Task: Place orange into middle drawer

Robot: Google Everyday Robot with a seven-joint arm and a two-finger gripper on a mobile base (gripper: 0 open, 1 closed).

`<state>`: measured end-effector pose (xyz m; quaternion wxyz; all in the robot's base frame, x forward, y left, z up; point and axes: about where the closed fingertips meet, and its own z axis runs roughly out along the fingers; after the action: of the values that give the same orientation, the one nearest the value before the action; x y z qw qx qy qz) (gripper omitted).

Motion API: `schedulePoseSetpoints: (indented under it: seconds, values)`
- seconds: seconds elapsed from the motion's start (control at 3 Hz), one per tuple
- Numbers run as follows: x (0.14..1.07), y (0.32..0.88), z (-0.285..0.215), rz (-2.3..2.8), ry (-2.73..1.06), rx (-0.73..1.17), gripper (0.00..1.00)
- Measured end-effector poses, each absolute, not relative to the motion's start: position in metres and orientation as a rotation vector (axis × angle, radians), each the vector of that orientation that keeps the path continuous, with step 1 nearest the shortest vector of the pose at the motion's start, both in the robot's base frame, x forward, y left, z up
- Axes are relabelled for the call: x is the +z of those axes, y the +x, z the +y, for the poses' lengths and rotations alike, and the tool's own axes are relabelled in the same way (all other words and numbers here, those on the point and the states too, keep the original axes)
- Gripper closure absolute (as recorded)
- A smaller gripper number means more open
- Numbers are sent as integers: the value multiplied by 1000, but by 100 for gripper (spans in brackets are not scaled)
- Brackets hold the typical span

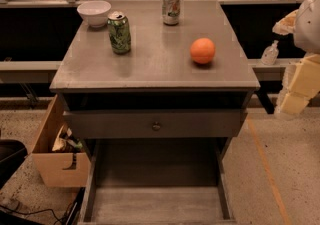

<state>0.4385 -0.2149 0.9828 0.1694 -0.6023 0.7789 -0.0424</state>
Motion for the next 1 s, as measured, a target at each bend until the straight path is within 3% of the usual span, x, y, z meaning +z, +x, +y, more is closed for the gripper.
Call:
schedulePoseSetpoints:
  seconds: [0.33,1.0]
  values:
    - [983,438,-215,2214,-1712,-121,0]
    - [976,503,-211,2061,-1576,-8,0]
